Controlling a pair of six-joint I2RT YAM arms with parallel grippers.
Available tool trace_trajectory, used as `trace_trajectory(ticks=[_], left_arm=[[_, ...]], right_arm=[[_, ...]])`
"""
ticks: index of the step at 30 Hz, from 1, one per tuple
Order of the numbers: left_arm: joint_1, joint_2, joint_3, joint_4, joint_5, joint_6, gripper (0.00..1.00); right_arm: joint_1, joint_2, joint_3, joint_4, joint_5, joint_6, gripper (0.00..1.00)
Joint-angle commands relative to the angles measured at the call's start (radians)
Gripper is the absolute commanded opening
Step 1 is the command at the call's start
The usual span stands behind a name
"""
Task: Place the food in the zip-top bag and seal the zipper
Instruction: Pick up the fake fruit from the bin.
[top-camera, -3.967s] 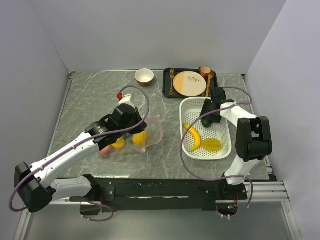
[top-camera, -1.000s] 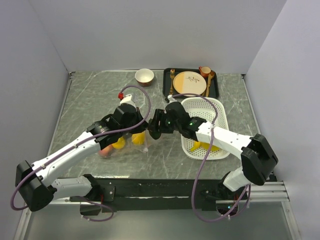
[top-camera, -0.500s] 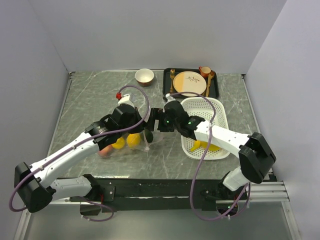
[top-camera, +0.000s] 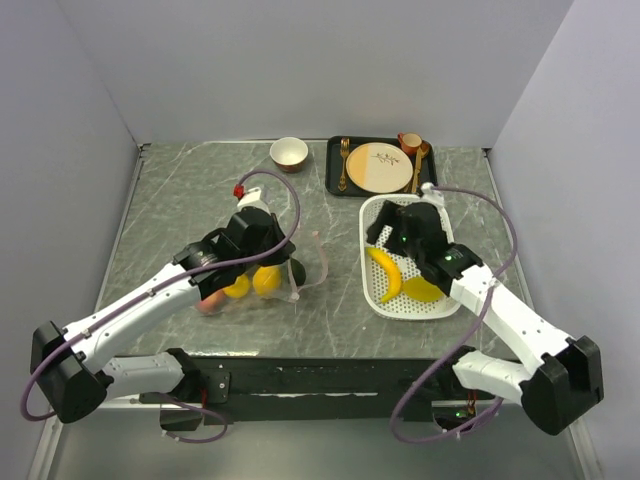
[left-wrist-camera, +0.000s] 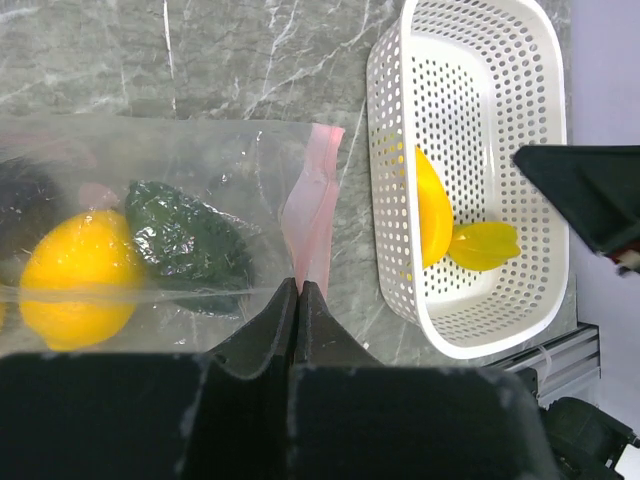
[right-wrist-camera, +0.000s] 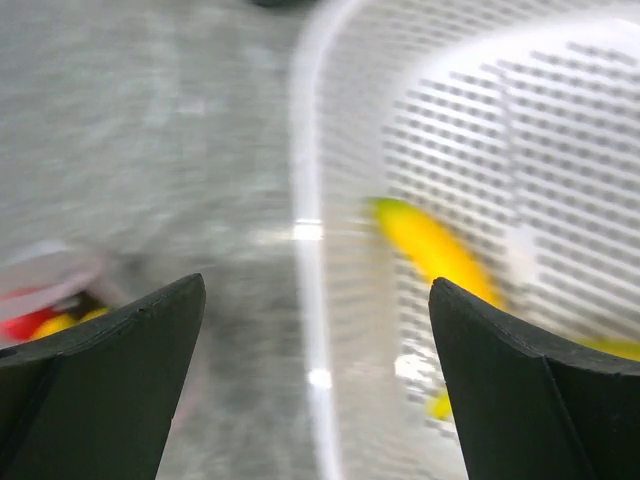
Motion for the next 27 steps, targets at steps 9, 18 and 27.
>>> trace_trajectory(ticks=[9, 18, 27], left_arm=[[-0.004, 0.037, 0.031, 0.072, 0.045, 0.011, 0.01], [-0.004, 0.022, 0.027, 0.055, 0.04, 0.014, 0.01], [-0.004, 0.04, 0.034, 0.044, 0.054, 0.019, 0.01]], right_arm=[[-0.191, 0.026, -0.07, -0.329, 0.034, 0.138, 0.81], [-0.197, 0.012, -0.108, -0.349, 0.107, 0.286, 0.85], [-0.286, 0.041, -0.154, -0.301, 0.06, 0.321, 0.88]])
